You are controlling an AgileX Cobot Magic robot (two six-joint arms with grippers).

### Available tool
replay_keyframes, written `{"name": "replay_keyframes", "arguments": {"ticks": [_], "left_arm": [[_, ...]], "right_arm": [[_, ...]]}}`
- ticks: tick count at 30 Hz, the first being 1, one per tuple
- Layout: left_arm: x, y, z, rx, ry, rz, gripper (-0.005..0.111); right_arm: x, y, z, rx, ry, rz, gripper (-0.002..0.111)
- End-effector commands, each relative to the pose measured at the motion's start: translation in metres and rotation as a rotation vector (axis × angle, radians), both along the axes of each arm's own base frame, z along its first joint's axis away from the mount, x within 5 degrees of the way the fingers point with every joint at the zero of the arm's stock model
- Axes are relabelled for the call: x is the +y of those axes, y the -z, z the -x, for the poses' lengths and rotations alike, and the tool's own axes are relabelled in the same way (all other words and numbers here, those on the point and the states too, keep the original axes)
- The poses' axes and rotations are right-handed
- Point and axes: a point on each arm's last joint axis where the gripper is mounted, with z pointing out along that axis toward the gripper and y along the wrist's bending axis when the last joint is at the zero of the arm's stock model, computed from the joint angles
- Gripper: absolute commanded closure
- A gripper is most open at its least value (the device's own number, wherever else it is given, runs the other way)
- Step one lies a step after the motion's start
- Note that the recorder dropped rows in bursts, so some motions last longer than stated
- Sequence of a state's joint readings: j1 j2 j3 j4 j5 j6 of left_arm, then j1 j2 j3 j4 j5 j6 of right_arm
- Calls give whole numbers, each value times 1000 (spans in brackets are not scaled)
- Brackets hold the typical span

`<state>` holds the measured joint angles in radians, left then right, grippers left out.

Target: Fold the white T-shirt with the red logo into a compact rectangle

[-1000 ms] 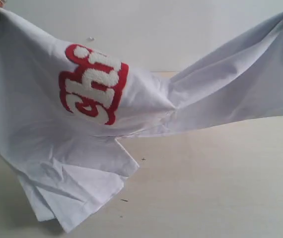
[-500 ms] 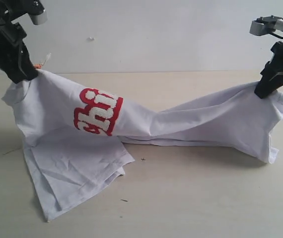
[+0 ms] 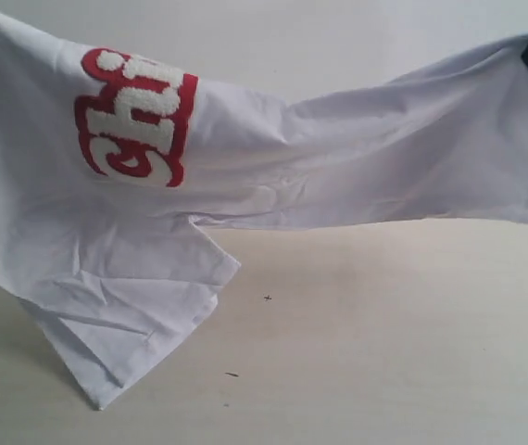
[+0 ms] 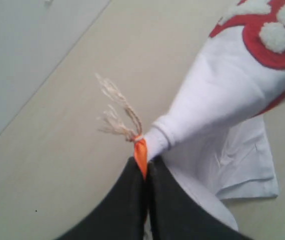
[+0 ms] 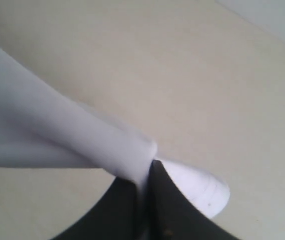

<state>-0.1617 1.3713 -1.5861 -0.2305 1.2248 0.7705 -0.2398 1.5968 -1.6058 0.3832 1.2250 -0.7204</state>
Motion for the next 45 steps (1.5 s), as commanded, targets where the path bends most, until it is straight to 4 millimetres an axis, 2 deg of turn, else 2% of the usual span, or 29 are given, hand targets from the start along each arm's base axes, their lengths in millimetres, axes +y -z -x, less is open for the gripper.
{"name": "replay_keyframes", "arguments": {"ticks": [1,4,7,10,15,21,26,29,33,35,37,39,41,45], "left_arm": [[-1,-16,30,-28,-25,121,107],[-4,-1,35,20,1,120,107],[-5,10,36,48,13,88,107],[-6,9,37,33,37,60,107],[-5,-1,38,-4,32,56,107],[-2,0,36,-28,57,-8,107],[0,9,-3,-148,-5,-31,107],[-4,20,-37,-244,-12,-38,107],[-8,34,-91,-462,-47,-43,107],[-10,36,-113,-514,-79,-9,107],[-10,32,-126,-530,-101,42,107],[-12,19,-127,-543,-101,74,107],[-13,10,-118,-484,-62,68,107],[-14,9,-80,-228,60,3,107]], "right_arm": [[8,-42,33,-128,30,-3,108],[11,-46,39,-142,30,-13,108],[13,-36,41,-108,30,-43,108],[13,-29,41,-87,27,-46,108],[13,-31,43,-94,27,-45,108],[12,-31,43,-105,-15,-8,108],[4,-20,22,-143,34,10,108],[-4,-6,0,-187,74,28,108],[-18,12,-38,-285,154,53,108],[-22,16,-53,-297,165,50,108],[-23,15,-63,-302,162,37,108],[-23,12,-67,-286,145,28,108],[-20,5,-65,-270,114,13,108],[-10,-3,-47,-160,-59,26,108]]}}
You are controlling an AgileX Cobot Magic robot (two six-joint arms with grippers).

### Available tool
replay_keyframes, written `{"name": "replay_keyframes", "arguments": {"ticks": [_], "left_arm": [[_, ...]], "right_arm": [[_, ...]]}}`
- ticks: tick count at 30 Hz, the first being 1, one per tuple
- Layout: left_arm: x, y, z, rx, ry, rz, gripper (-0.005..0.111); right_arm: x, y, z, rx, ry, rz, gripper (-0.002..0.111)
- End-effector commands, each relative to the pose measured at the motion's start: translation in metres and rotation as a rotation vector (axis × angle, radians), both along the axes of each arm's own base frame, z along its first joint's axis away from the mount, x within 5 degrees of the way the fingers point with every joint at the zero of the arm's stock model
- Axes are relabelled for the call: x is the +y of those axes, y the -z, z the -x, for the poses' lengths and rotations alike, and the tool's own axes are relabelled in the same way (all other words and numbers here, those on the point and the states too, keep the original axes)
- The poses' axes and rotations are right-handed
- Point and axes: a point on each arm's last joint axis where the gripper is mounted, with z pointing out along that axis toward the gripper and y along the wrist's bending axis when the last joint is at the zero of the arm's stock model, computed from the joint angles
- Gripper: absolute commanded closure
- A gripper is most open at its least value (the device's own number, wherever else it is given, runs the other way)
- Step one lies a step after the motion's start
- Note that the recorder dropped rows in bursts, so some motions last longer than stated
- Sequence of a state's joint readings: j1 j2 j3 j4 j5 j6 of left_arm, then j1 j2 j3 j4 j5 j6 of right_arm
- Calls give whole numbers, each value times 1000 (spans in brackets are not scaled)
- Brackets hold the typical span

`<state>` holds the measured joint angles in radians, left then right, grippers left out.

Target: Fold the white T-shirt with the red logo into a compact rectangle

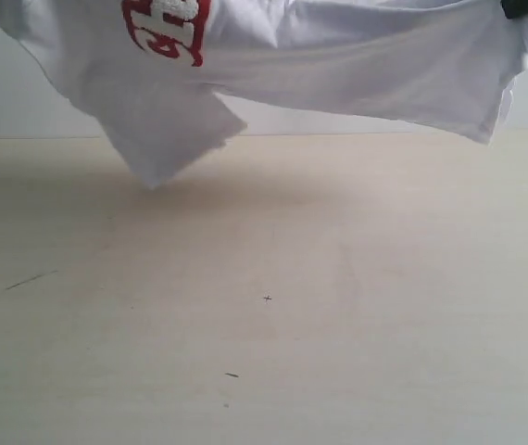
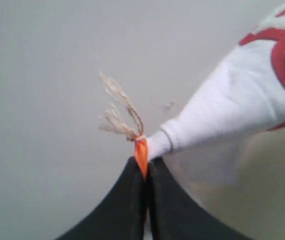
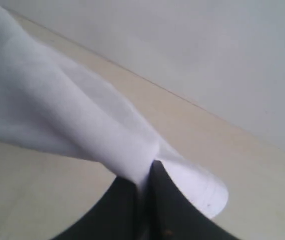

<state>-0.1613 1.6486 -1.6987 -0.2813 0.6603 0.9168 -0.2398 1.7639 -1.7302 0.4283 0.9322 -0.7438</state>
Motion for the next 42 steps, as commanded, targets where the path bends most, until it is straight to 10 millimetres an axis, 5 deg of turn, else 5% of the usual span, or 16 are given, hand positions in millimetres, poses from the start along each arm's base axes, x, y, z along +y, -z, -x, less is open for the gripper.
{"name": "replay_keyframes", "arguments": {"ticks": [1,5,8,12,17,27,35,38,42], "left_arm": [[2,-9,46,243,117,-77,107],[6,2,74,328,129,-92,107],[10,38,89,429,139,-138,107],[16,82,98,385,134,-202,107],[17,96,100,380,119,-197,107],[8,91,126,582,156,-45,107],[12,88,123,563,121,-84,107],[16,55,141,628,97,-81,107],[24,-18,192,414,-39,116,107]], "right_arm": [[11,-12,24,124,-200,25,108],[14,-8,29,151,-257,35,108],[15,10,34,203,-289,34,108],[17,48,43,301,-370,30,108],[20,74,51,389,-368,-19,108],[32,84,72,414,-368,-128,108],[35,76,78,399,-343,-155,108],[35,57,91,405,-201,-189,108],[37,13,125,342,0,-194,108]]}}
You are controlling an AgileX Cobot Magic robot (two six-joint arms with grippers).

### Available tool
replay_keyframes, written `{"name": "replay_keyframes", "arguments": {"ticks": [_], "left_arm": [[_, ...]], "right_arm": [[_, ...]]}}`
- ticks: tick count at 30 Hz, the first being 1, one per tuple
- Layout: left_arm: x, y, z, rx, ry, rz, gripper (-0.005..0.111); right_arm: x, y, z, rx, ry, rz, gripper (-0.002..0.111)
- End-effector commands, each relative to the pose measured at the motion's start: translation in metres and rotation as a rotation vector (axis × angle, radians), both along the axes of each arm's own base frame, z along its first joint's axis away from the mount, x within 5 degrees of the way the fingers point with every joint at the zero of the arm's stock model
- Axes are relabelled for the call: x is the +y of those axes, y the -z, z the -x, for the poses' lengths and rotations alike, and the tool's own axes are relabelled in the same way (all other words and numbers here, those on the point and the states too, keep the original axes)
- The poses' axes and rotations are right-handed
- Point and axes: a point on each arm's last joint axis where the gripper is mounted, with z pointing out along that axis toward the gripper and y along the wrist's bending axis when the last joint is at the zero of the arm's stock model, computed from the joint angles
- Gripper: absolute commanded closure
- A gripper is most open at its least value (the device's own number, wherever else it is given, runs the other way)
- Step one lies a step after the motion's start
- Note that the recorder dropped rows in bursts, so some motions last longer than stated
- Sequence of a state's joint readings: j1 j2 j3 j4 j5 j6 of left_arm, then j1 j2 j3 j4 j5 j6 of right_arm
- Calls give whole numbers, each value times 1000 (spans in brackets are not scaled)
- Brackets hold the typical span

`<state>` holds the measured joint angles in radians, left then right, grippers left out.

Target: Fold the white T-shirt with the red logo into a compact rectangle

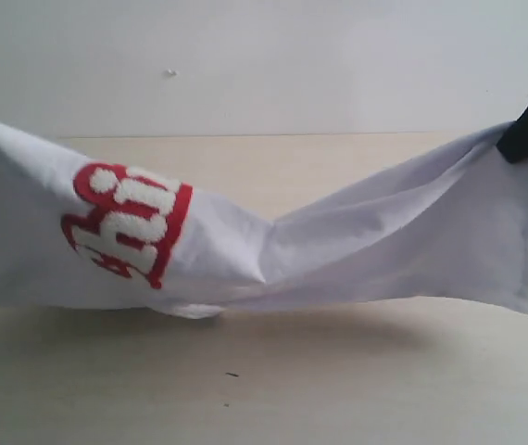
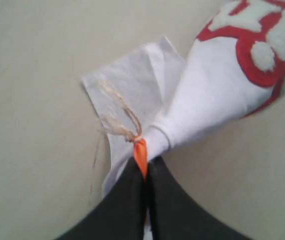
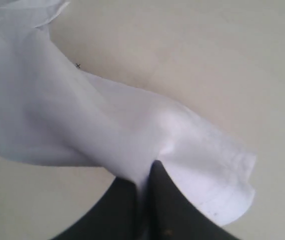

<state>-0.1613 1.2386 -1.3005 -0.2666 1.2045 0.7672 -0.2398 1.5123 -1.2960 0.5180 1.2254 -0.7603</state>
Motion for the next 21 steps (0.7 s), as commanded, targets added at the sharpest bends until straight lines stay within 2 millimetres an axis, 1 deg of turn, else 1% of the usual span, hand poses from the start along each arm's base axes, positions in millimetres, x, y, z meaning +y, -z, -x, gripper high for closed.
{"name": "replay_keyframes", "arguments": {"ticks": [1,3,5,7,9,11,14,16,18,19,21], "left_arm": [[10,-57,63,-193,-115,119,107],[13,-57,81,-216,-121,127,107],[10,-57,89,-224,-91,134,107],[5,-62,95,-241,-56,150,107],[0,-75,101,-266,-45,188,107],[1,-94,112,-332,-40,211,107],[10,-124,131,-460,-55,230,107],[16,-135,141,-518,-65,230,107],[19,-136,147,-532,-67,231,107],[18,-131,146,-519,-67,226,107],[16,-116,141,-468,-68,206,107]], "right_arm": [[4,-48,40,-109,141,36,108],[7,-61,53,-160,141,49,108],[7,-66,59,-180,147,62,108],[7,-70,64,-181,181,66,108],[8,-73,68,-185,212,59,108],[8,-78,75,-188,258,56,108],[10,-88,88,-222,291,55,108],[13,-95,99,-258,295,56,108],[15,-102,109,-295,297,59,108],[16,-105,113,-307,301,57,108],[17,-106,117,-312,314,54,108]]}}
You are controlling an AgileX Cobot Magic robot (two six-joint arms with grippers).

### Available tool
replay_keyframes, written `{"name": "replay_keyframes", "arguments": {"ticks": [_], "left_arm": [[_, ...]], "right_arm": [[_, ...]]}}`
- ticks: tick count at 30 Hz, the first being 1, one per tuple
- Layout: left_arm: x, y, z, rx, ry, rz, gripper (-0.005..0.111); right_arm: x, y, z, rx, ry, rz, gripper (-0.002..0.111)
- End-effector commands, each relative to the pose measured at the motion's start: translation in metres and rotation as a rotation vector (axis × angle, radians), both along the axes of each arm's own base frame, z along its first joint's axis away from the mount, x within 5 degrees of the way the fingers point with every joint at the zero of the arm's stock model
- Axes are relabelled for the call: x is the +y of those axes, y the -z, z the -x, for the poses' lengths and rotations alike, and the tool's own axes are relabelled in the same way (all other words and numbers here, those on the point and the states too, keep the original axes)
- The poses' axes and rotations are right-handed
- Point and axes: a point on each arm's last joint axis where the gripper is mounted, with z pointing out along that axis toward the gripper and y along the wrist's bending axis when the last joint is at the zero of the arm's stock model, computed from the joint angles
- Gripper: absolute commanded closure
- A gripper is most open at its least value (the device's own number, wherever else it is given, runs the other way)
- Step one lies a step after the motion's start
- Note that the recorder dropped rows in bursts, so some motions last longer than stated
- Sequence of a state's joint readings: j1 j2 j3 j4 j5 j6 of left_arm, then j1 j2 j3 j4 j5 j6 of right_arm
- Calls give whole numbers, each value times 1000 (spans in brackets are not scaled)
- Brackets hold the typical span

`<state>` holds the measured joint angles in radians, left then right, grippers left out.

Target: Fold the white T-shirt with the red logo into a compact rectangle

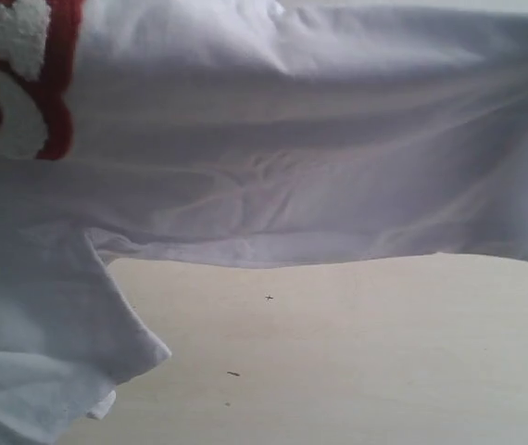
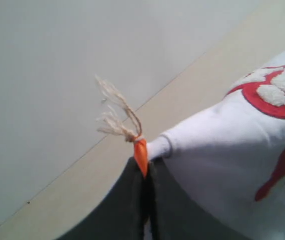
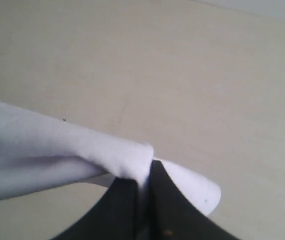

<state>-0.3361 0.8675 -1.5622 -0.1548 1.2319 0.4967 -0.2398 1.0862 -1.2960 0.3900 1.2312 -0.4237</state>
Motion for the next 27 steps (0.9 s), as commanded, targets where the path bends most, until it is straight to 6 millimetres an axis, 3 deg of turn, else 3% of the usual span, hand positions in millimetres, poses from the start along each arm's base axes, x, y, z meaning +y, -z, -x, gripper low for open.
{"name": "replay_keyframes", "arguments": {"ticks": [1,6,10,13,17,21,27], "left_arm": [[-2,25,-9,77,-10,-29,107],[-6,64,-20,208,-10,-76,107],[-9,83,-28,270,-8,-117,107],[-14,99,-39,327,4,-170,107],[-27,131,-58,446,37,-264,107],[-43,165,-68,566,107,-356,107],[-44,181,-87,537,86,-600,107]], "right_arm": [[1,-7,12,-41,32,1,108],[3,6,11,20,38,34,108],[4,38,1,141,-11,79,108],[7,60,-9,194,-185,172,108],[12,79,-27,231,-401,264,108],[15,102,-47,318,-470,258,108],[12,128,-84,410,-530,262,108]]}}
